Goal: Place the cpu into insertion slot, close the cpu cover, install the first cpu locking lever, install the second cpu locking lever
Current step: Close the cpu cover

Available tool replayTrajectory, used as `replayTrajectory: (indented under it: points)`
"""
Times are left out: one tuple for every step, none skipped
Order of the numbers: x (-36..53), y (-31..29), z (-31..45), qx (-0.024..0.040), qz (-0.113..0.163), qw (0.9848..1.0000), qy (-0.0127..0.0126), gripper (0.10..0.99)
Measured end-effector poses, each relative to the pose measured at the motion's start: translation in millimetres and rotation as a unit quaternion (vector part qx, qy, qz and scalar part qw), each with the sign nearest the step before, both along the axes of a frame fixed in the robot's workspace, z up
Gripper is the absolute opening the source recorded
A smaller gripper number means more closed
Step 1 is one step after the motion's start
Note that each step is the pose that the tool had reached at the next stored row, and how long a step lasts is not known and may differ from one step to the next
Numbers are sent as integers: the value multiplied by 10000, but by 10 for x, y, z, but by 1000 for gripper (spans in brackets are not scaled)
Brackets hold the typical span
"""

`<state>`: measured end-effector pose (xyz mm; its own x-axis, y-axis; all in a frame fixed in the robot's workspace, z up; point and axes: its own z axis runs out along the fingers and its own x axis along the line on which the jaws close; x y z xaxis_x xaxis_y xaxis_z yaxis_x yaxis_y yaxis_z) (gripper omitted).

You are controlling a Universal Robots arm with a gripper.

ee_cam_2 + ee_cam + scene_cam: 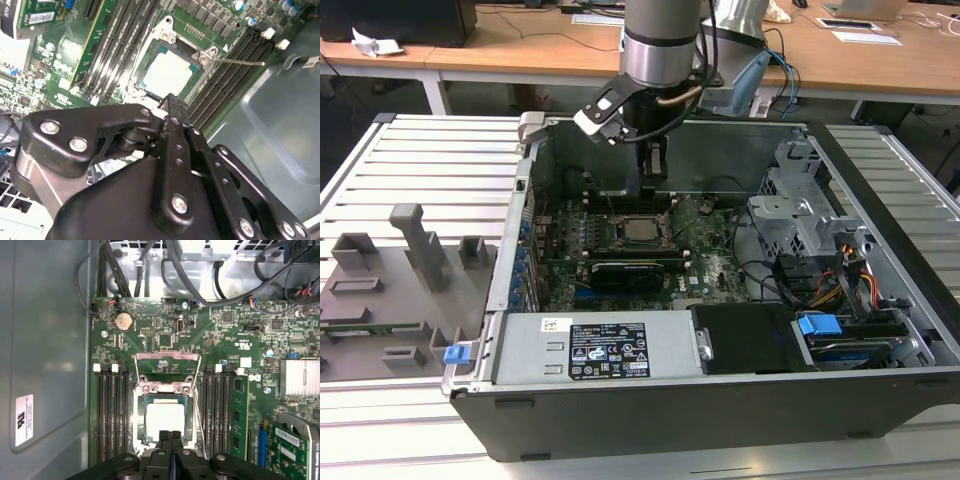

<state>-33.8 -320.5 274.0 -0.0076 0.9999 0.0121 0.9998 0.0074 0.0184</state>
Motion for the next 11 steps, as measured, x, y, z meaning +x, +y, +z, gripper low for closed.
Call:
replayTrajectory:
  points:
    - [0,-18,0,0,0,10000,0,110]
    - [0,-30,0,0,0,10000,0,110]
    - [1,-61,0,0,1,10000,0,110]
    - [128,-65,-3,0,0,10000,7,110]
    - [200,-65,35,-1,1,10000,8,110]
    - [342,-65,35,0,1,10000,16,110]
    - [450,-65,34,-1,1,10000,22,110]
    - [489,-65,33,0,1,10000,22,110]
    - [502,-65,32,-1,1,10000,22,110]
    - [510,-65,31,0,1,10000,22,110]
    - [520,-65,30,0,1,10000,22,110]
